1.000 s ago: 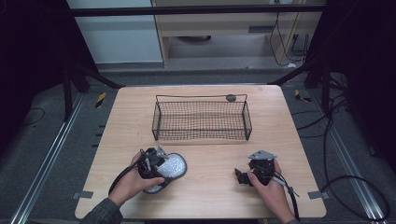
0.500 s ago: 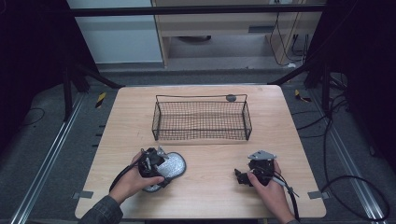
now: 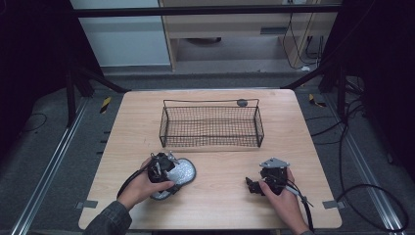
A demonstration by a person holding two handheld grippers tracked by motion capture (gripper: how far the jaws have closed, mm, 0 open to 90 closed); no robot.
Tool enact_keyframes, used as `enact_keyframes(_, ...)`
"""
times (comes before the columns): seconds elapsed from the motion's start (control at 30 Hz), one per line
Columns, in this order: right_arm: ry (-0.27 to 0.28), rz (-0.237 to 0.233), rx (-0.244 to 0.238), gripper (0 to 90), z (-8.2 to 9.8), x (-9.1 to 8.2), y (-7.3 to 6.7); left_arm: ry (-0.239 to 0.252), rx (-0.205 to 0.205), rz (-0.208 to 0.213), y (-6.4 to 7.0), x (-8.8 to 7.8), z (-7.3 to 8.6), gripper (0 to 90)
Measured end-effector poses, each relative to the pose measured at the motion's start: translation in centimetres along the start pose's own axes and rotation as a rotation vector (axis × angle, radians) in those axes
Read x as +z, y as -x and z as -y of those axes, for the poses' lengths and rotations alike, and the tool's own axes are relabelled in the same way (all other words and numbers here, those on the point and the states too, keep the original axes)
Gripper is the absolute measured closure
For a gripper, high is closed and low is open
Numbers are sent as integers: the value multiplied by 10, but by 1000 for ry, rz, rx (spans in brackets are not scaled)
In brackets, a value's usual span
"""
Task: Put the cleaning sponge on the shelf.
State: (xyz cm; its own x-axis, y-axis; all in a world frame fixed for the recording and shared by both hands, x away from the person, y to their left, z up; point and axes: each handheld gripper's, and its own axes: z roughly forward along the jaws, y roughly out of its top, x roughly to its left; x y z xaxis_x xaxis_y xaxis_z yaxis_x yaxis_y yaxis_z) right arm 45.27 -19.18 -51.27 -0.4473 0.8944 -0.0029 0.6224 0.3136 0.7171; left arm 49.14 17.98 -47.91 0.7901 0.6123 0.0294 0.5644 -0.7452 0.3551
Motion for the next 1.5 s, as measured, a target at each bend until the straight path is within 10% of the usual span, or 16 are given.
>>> enact_keyframes(1.03, 3, -2, -1, 3, 0, 0, -1, 91, 53, -30, 6, -38, 0, 82)
enact_keyframes(1.5, 7, -3, 0, 3, 1, 0, -1, 147, 145, -71, 15, -78, -19, 83)
